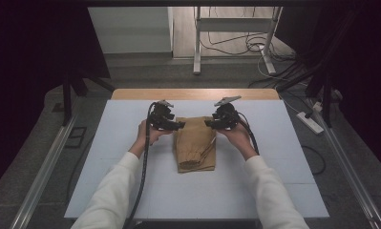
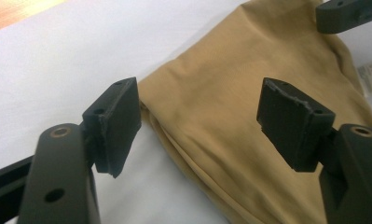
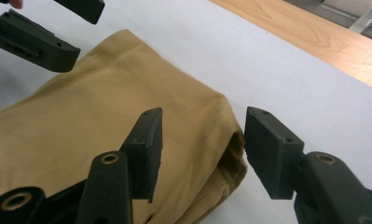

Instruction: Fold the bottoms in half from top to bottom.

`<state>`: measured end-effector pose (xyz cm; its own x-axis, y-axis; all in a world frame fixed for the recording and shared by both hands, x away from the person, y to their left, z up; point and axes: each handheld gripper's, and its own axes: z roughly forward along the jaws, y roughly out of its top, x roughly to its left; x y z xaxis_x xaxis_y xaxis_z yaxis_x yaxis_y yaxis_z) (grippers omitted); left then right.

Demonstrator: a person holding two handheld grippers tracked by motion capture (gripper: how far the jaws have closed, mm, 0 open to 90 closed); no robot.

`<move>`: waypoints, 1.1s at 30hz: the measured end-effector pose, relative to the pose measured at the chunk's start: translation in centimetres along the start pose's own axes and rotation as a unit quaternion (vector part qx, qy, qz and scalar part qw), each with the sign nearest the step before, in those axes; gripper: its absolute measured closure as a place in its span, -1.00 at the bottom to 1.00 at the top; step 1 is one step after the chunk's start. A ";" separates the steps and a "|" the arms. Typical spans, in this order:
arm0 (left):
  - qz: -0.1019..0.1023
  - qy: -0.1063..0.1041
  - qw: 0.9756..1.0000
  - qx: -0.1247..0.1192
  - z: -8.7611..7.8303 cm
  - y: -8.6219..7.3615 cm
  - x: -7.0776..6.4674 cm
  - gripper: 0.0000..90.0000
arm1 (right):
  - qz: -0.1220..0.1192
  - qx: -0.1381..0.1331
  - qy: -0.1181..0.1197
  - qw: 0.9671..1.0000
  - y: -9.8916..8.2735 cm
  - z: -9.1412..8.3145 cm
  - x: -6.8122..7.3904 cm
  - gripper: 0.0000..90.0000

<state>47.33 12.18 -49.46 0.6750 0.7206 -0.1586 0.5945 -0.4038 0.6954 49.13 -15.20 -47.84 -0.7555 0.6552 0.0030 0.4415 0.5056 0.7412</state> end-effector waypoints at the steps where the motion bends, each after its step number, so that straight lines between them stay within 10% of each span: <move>1: 0.002 -0.004 1.000 0.000 -0.1 -0.1 0.0 -0.33 | 0.001 -0.002 0.004 1.000 0.0 -0.1 0.0 0.05; 33: 0.013 -0.029 0.999 -0.025 -5.4 -6.3 -3.3 -0.35 | -0.028 -0.024 0.049 0.998 -3.4 -4.8 3.3 -0.06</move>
<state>39.03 15.41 -49.54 0.7145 0.6760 -0.1802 0.5557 -0.3918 0.7333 42.75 -17.46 -47.14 -0.8230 0.5675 0.0238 0.3751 0.5116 0.7730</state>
